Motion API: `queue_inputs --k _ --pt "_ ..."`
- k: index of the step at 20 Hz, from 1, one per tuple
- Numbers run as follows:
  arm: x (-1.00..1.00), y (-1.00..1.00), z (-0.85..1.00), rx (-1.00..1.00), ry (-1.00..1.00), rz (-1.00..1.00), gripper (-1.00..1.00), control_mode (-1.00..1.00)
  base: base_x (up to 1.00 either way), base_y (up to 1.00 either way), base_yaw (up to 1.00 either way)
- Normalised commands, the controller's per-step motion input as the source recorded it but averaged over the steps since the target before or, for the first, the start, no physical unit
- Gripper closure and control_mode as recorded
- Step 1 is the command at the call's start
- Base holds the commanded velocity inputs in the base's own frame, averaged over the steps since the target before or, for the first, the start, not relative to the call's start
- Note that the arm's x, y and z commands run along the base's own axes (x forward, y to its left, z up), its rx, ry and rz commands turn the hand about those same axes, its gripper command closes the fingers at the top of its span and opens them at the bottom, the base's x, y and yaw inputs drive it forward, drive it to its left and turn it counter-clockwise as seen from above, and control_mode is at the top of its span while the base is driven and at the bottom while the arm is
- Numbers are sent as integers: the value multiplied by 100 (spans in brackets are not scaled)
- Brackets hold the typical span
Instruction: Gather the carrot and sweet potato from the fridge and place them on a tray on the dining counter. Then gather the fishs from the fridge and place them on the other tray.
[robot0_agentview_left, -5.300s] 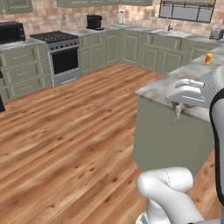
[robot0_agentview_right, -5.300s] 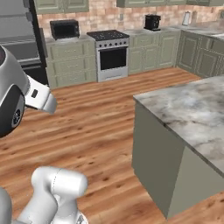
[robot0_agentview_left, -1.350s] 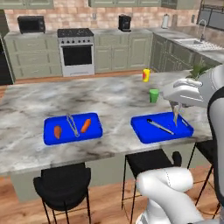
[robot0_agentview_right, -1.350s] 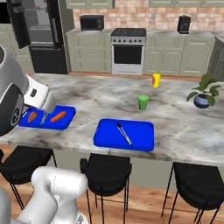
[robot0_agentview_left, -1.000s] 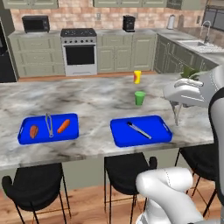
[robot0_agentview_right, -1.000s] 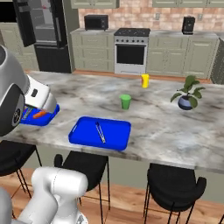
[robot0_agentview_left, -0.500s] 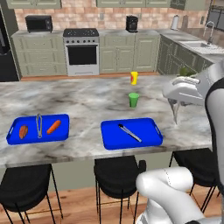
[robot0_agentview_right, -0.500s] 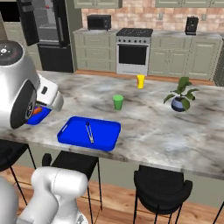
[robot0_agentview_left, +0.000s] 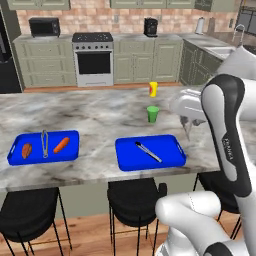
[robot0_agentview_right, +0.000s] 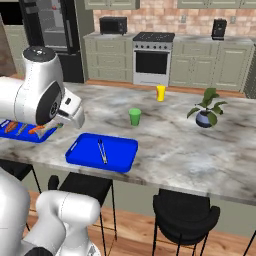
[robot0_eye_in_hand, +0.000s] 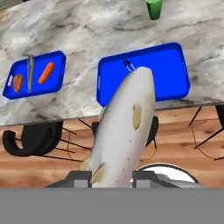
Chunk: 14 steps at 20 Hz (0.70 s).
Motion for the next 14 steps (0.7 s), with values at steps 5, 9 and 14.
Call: queue_inputs --k 5,9,14 --pt "11 0 -54 -2 13 -13 100 -100 0 0 0" --pt "17 -5 -46 0 5 -13 100 -100 0 0 0" --pt "18 -19 -36 0 2 -15 100 -100 0 0 0"
